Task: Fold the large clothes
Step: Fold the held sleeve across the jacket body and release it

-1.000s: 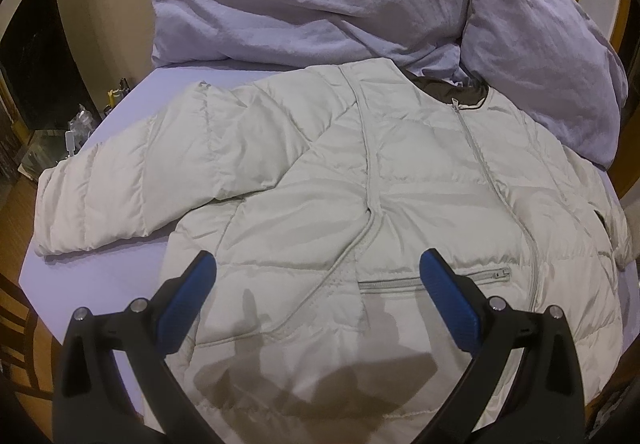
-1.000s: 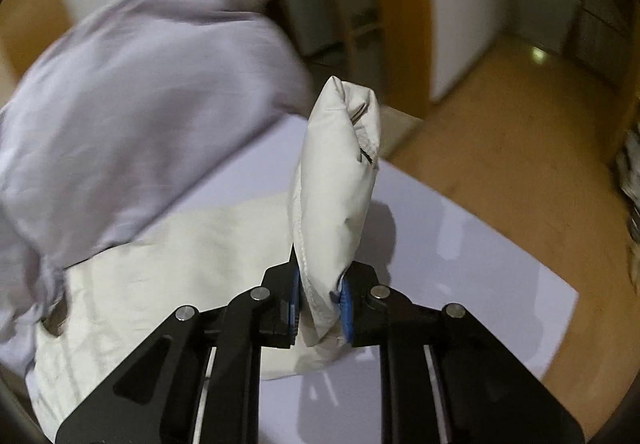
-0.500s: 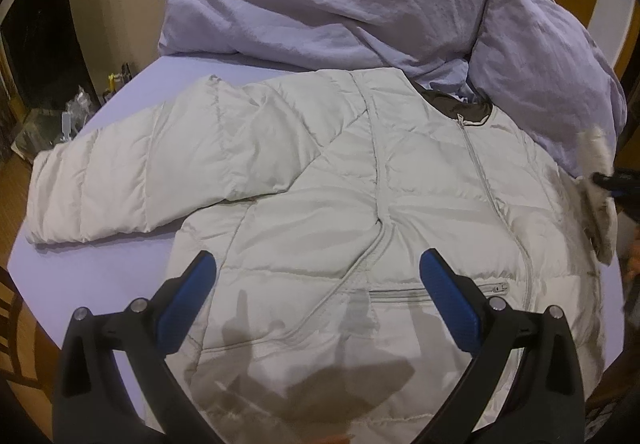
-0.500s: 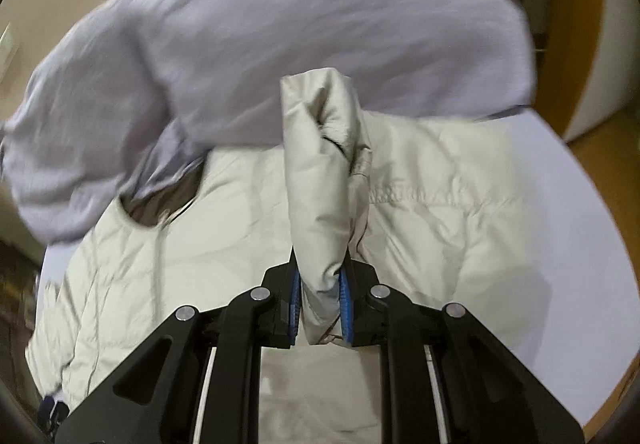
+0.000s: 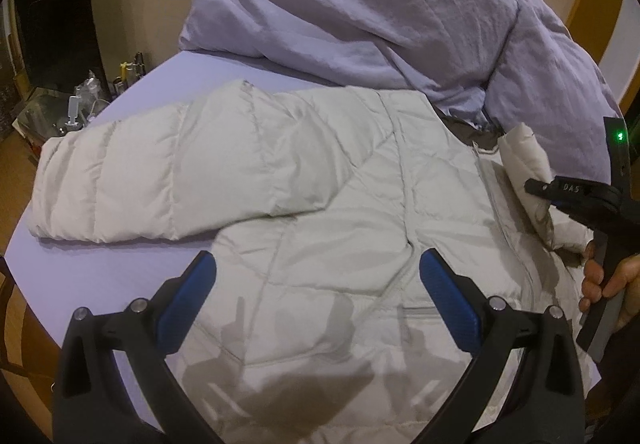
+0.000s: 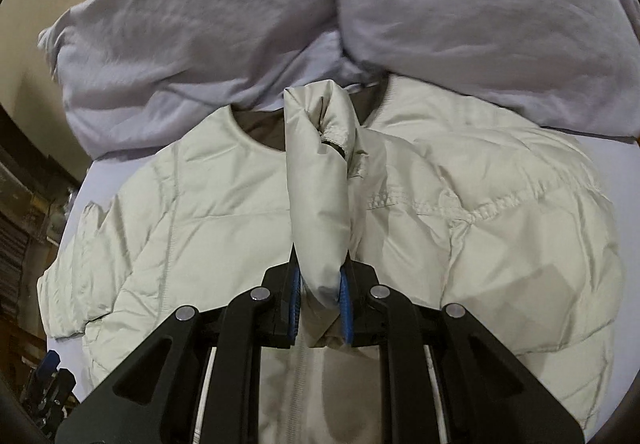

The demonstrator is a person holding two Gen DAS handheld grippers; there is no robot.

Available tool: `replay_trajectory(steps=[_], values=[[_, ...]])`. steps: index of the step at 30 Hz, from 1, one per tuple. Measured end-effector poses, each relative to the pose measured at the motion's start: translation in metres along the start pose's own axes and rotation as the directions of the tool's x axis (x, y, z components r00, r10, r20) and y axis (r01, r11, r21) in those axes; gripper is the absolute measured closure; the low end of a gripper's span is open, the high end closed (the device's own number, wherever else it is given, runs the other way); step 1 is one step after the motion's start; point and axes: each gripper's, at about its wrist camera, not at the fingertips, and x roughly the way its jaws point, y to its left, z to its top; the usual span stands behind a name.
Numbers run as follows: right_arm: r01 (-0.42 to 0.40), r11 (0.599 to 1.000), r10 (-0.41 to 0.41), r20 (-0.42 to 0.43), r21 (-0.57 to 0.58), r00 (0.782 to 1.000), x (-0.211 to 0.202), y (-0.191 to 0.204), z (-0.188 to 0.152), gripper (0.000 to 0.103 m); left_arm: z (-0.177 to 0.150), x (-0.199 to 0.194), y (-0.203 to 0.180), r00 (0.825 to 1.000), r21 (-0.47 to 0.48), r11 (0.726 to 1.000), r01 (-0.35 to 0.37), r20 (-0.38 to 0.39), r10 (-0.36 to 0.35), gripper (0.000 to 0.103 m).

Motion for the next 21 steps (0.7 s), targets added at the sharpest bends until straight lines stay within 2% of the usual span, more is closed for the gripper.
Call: replay_trajectory(steps=[3, 7, 9, 11, 14, 17, 21], values=[[-0.007, 0.999, 0.006, -0.029, -0.034, 1.0, 0.013, 0.017, -0.001, 0.086, 0.005, -0.001, 0.009, 1.0, -0.018, 1.0, -0.016, 0.008, 0.016, 0.002], [0.028, 0.993, -0.038, -0.089, -0.112, 0.995, 0.037, 0.032, -0.013, 0.083, 0.011, 0.001, 0.018, 0.999, -0.036, 0.998, -0.046, 0.012, 0.046, 0.002], [0.022, 0.99, -0.034, -0.085, -0.142, 0.996, 0.034, 0.035, -0.014, 0.078, 0.014, 0.002, 0.023, 0.998, -0.041, 0.997, -0.066, 0.014, 0.067, 0.002], [-0.03, 0.992, 0.02, -0.081, -0.124, 0.997, 0.024, 0.035, -0.009, 0.058, 0.016, 0.002, 0.028, 0.996, -0.043, 0.996, -0.082, 0.018, 0.083, 0.002], [-0.053, 0.994, 0.056, 0.02, -0.099, 0.998, -0.001, 0.029, 0.005, 0.051, 0.019, 0.003, 0.036, 0.994, -0.051, 0.993, -0.103, 0.02, 0.104, 0.002], [0.016, 0.998, -0.011, 0.079, -0.064, 0.997, -0.006, 0.016, 0.017, 0.051, 0.023, 0.005, 0.044, 0.993, -0.06, 0.992, -0.113, 0.023, 0.115, 0.002], [0.082, 0.996, -0.081, 0.023, -0.035, 0.996, 0.015, 0.005, 0.02, 0.051, 0.026, 0.007, 0.052, 0.992, -0.069, 0.99, -0.125, 0.024, 0.127, 0.002]])
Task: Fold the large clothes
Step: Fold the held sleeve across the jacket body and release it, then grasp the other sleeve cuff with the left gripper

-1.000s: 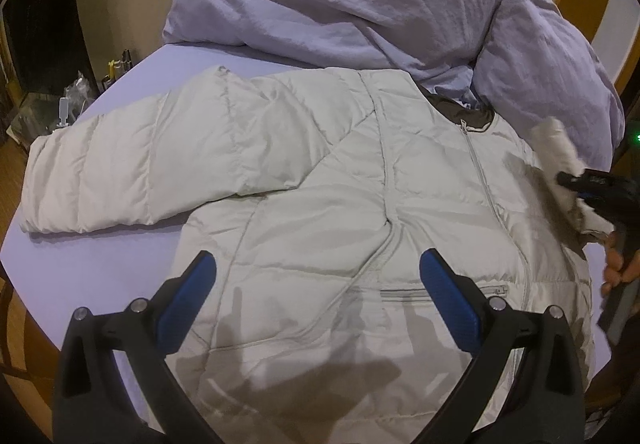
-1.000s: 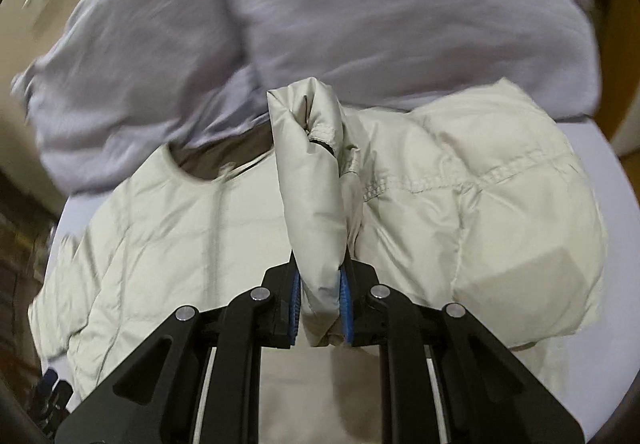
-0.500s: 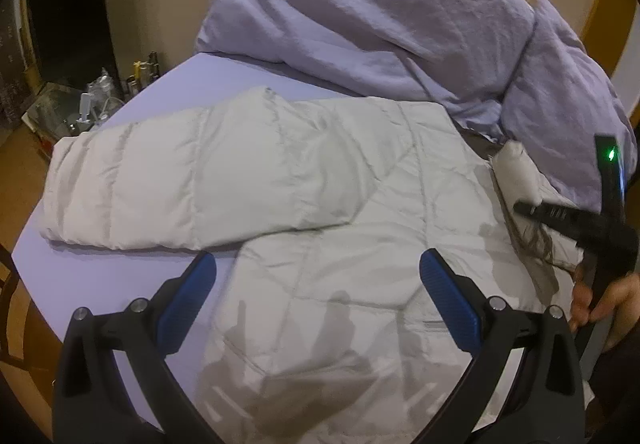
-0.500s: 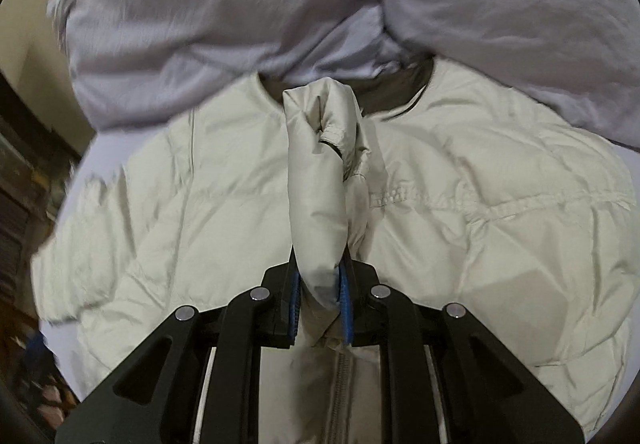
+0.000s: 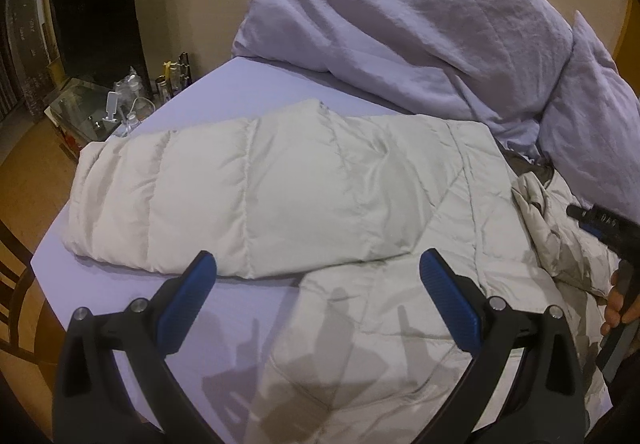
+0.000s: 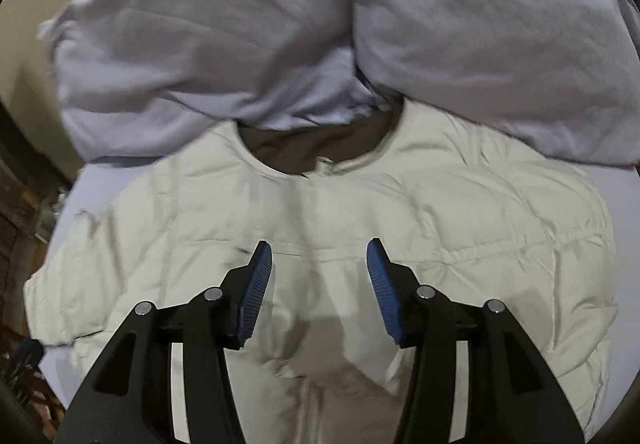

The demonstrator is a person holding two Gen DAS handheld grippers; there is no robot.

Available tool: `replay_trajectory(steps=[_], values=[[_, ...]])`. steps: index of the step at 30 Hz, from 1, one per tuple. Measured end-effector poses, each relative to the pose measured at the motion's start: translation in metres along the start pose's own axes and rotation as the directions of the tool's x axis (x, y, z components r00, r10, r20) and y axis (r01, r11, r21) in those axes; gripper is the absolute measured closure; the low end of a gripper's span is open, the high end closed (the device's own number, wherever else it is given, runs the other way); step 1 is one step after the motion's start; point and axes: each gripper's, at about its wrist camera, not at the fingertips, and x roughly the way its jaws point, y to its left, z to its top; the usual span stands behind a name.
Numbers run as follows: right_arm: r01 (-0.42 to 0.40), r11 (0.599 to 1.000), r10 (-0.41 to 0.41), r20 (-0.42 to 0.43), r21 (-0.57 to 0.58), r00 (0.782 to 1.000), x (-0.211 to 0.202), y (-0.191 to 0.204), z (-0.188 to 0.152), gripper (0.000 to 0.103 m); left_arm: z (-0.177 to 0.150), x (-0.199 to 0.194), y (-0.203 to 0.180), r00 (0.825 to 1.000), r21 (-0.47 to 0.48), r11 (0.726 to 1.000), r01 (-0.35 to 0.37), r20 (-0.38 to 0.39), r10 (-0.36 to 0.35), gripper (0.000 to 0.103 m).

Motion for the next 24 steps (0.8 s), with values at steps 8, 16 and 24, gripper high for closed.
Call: replay_trajectory(steps=[8, 16, 24], values=[[0.112, 0.98, -0.119, -0.033, -0.165, 0.992, 0.036, 0.03, -0.032, 0.029, 0.008, 0.004, 0.027, 0.999, -0.04, 0.998, -0.053, 0.01, 0.053, 0.002], [0.022, 0.998, -0.027, -0.092, -0.061, 0.995, 0.015, 0.007, -0.021, 0.023, 0.02, 0.01, 0.074, 0.993, -0.117, 0.986, -0.117, 0.009, 0.119, 0.002], [-0.018, 0.999, 0.016, -0.057, -0.033, 0.998, -0.009, -0.006, -0.027, 0.022, 0.031, 0.024, 0.152, 0.97, -0.196, 0.951, -0.24, -0.028, 0.24, 0.002]])
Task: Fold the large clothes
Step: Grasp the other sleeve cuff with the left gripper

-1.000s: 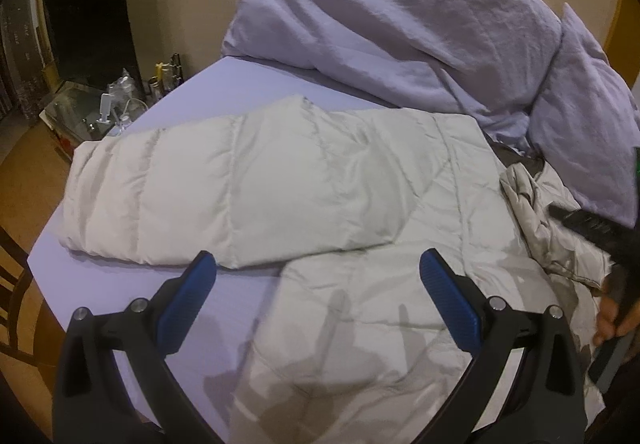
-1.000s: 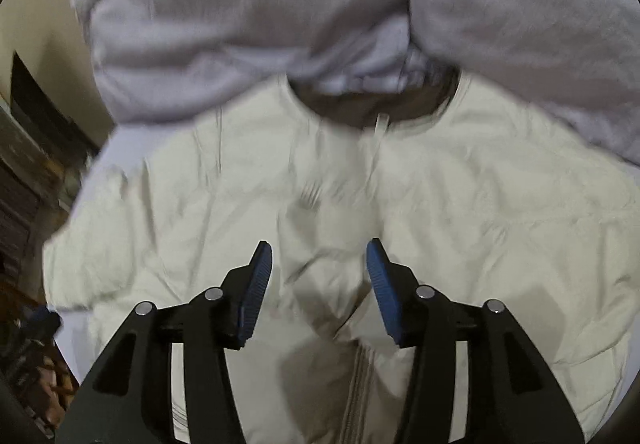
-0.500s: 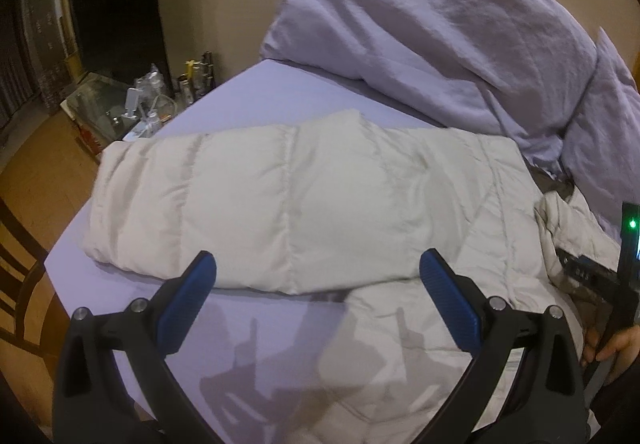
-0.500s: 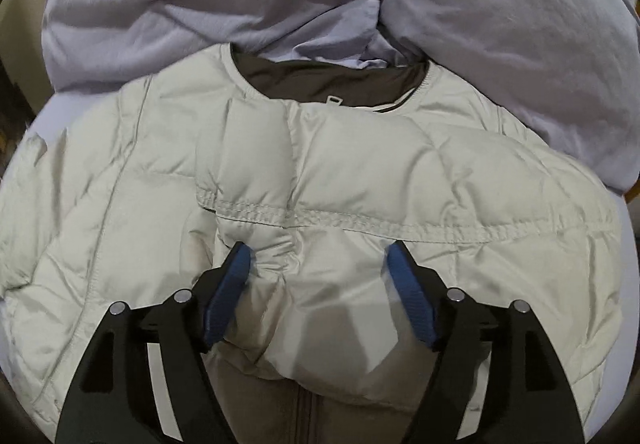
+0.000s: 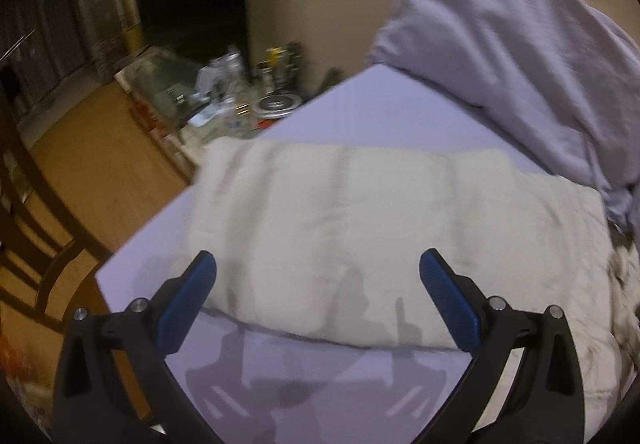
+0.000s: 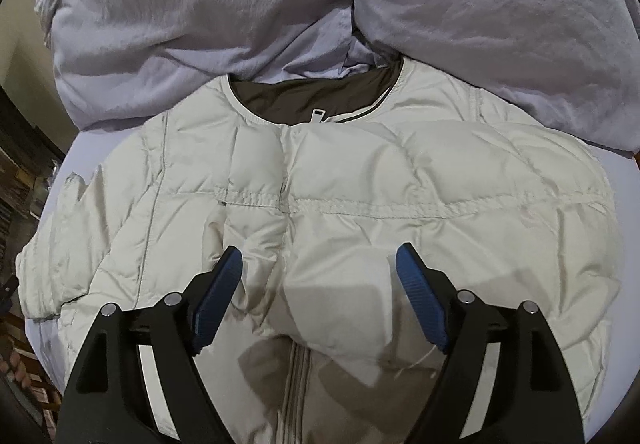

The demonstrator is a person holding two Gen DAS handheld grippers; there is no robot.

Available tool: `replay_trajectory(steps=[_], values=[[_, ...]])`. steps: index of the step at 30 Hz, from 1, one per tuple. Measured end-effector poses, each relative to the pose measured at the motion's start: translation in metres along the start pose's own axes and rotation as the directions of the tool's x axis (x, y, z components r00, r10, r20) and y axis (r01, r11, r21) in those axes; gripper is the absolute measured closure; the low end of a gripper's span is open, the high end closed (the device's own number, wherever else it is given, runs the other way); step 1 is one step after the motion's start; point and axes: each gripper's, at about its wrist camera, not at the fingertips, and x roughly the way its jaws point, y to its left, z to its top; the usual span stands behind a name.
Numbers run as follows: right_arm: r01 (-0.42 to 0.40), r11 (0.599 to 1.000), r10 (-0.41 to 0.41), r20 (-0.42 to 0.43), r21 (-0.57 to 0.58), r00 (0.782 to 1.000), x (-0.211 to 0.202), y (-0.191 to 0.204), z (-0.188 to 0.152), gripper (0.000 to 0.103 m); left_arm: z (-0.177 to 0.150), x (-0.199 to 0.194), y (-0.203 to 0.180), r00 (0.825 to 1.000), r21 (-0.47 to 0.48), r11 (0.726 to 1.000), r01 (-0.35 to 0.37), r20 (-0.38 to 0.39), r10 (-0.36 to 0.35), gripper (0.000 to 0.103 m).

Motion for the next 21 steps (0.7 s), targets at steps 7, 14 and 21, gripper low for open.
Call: replay_trajectory(steps=[7, 14, 21], values=[[0.0, 1.0, 0.0, -0.001, -0.004, 1.0, -0.006, -0.007, -0.006, 0.022, 0.012, 0.025, 0.054, 0.997, -0.105, 0.993, -0.046, -0.067, 0.04, 0.012], [0.0, 1.0, 0.0, -0.016, 0.004, 1.0, -0.005, -0.015, -0.015, 0.022, 0.001, 0.048, 0.079, 0.989, -0.212, 0.977, -0.018, -0.15, -0.015, 0.028], [-0.004, 1.0, 0.004, -0.015, 0.003, 1.0, -0.007, -0.018, -0.021, 0.022, -0.003, 0.046, 0.075, 0.991, -0.248, 0.968, 0.028, -0.121, -0.059, 0.065]])
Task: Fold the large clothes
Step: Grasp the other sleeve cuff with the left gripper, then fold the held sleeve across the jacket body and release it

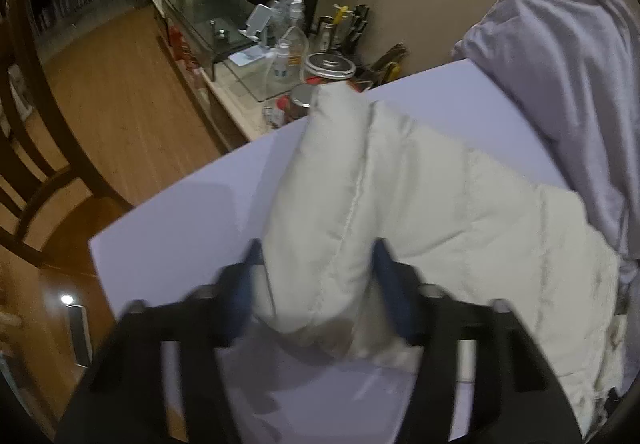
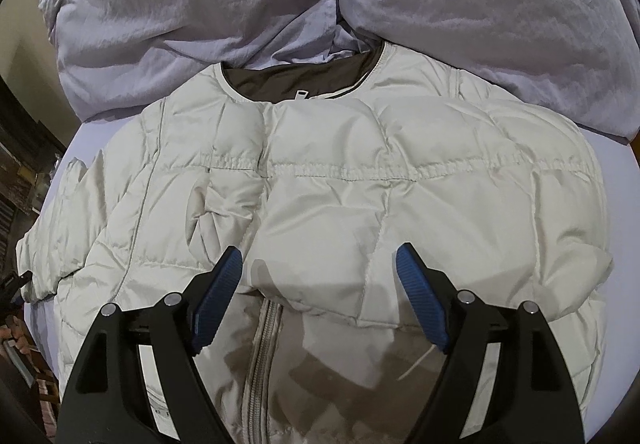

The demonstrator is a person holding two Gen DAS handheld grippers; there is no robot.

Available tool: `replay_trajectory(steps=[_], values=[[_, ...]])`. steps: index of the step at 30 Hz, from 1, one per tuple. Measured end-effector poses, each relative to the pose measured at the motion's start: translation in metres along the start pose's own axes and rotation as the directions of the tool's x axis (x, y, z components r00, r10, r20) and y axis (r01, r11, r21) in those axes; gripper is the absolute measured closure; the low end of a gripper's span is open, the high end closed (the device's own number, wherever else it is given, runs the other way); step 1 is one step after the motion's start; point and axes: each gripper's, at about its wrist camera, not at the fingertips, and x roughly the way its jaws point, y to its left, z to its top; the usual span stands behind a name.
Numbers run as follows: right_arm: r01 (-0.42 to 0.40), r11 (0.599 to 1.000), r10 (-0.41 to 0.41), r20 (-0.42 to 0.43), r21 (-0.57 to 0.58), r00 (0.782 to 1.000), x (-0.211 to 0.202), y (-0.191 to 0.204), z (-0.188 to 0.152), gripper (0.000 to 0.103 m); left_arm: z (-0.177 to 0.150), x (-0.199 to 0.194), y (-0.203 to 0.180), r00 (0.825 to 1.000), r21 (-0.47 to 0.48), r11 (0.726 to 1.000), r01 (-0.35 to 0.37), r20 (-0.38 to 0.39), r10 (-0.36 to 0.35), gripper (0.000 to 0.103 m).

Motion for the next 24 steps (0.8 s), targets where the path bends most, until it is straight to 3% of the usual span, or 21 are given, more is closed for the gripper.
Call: replay_trajectory(steps=[1, 4, 8, 14, 19, 24], values=[[0.0, 1.0, 0.0, 0.001, 0.0, 1.0, -0.001, 0.0, -0.001, 0.022, 0.0, 0.0, -0.002, 1.0, -0.01, 1.0, 0.021, -0.005, -0.021, 0.073], [-0.003, 1.0, 0.003, 0.006, 0.002, 1.0, -0.005, -0.005, -0.003, 0.022, 0.0, -0.006, -0.011, 1.0, 0.004, 1.0, 0.008, 0.008, -0.008, 0.083], [-0.002, 1.0, 0.001, 0.016, 0.01, 1.0, -0.011, -0.013, -0.005, 0.022, 0.002, -0.021, -0.025, 0.999, 0.028, 1.0, 0.002, 0.038, -0.003, 0.087], [0.0, 1.0, 0.0, 0.03, 0.027, 1.0, -0.021, -0.028, -0.011, 0.022, 0.012, -0.059, -0.058, 0.99, 0.066, 0.994, 0.082, 0.109, -0.089, 0.088], [0.009, 0.999, -0.011, 0.046, 0.045, 0.999, -0.033, -0.045, -0.019, 0.022, 0.015, -0.102, -0.108, 0.959, 0.13, 0.968, 0.213, 0.161, -0.232, 0.088], [0.022, 0.996, -0.028, 0.063, 0.088, 0.998, -0.047, -0.071, -0.028, 0.022, 0.009, -0.137, -0.176, 0.918, 0.242, 0.914, 0.325, 0.15, -0.366, 0.088]])
